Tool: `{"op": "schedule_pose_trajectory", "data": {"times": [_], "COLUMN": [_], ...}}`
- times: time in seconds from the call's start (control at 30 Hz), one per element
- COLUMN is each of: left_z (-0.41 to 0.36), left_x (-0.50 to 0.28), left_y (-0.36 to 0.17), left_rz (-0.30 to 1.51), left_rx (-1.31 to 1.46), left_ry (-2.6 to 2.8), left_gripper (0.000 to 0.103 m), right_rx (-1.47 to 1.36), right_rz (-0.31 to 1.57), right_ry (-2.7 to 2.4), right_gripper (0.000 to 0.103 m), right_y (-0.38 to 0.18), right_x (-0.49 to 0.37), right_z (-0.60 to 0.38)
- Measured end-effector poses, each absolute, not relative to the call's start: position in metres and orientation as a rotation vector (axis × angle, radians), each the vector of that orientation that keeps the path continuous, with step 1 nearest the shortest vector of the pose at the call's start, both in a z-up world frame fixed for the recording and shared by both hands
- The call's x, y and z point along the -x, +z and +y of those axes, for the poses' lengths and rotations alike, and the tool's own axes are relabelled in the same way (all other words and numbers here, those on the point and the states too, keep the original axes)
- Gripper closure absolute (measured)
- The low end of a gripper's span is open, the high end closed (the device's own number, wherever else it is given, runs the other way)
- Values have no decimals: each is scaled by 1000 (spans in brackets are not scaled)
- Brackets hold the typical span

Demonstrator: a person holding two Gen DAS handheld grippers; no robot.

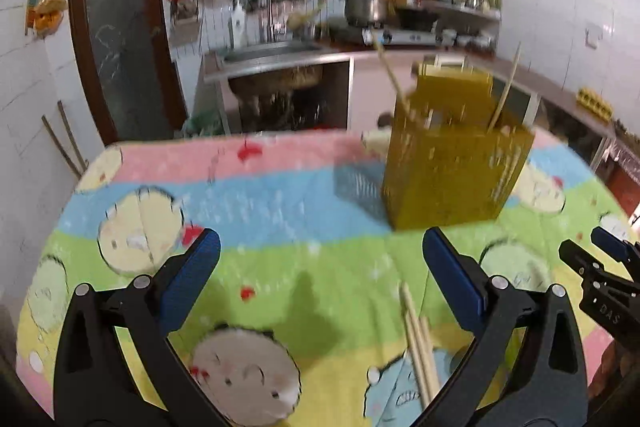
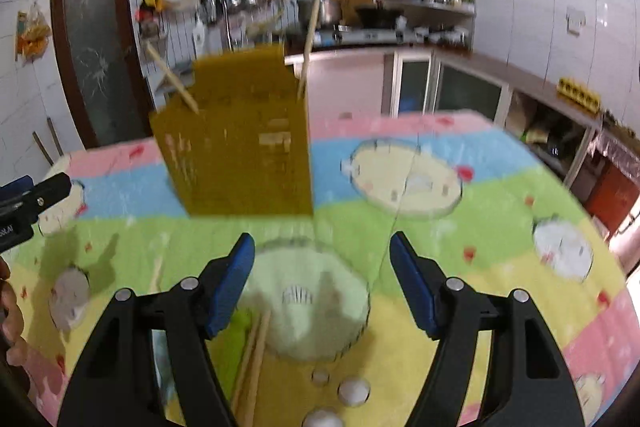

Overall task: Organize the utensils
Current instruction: 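Move the left tool back to the chopsticks while the right tool returns too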

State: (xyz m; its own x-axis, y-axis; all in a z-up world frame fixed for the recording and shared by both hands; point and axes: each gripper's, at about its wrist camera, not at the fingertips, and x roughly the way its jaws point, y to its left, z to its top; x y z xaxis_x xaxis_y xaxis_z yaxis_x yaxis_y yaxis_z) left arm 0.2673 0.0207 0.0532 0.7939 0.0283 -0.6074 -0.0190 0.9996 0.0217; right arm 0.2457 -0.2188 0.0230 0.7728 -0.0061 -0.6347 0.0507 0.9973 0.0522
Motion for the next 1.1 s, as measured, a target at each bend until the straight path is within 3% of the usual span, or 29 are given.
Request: {"op": "schedule_pose_trajectory", "data": {"times": [0.3, 1.1], "left_z": [14, 6], "left_x": [-273, -272], "left_y": [-11, -42], "left_rz": [798, 870], "left_rx": [-20, -36], "left_ry": [23, -6], "left_gripper": [5, 6], "right_rx": [-66, -31], "right_rz": [764, 821], "right_ry": [-32, -55], "right_gripper": [34, 34], "right_y": [-14, -31], "right_x": [-245, -247], "right_z": [-209, -200]}}
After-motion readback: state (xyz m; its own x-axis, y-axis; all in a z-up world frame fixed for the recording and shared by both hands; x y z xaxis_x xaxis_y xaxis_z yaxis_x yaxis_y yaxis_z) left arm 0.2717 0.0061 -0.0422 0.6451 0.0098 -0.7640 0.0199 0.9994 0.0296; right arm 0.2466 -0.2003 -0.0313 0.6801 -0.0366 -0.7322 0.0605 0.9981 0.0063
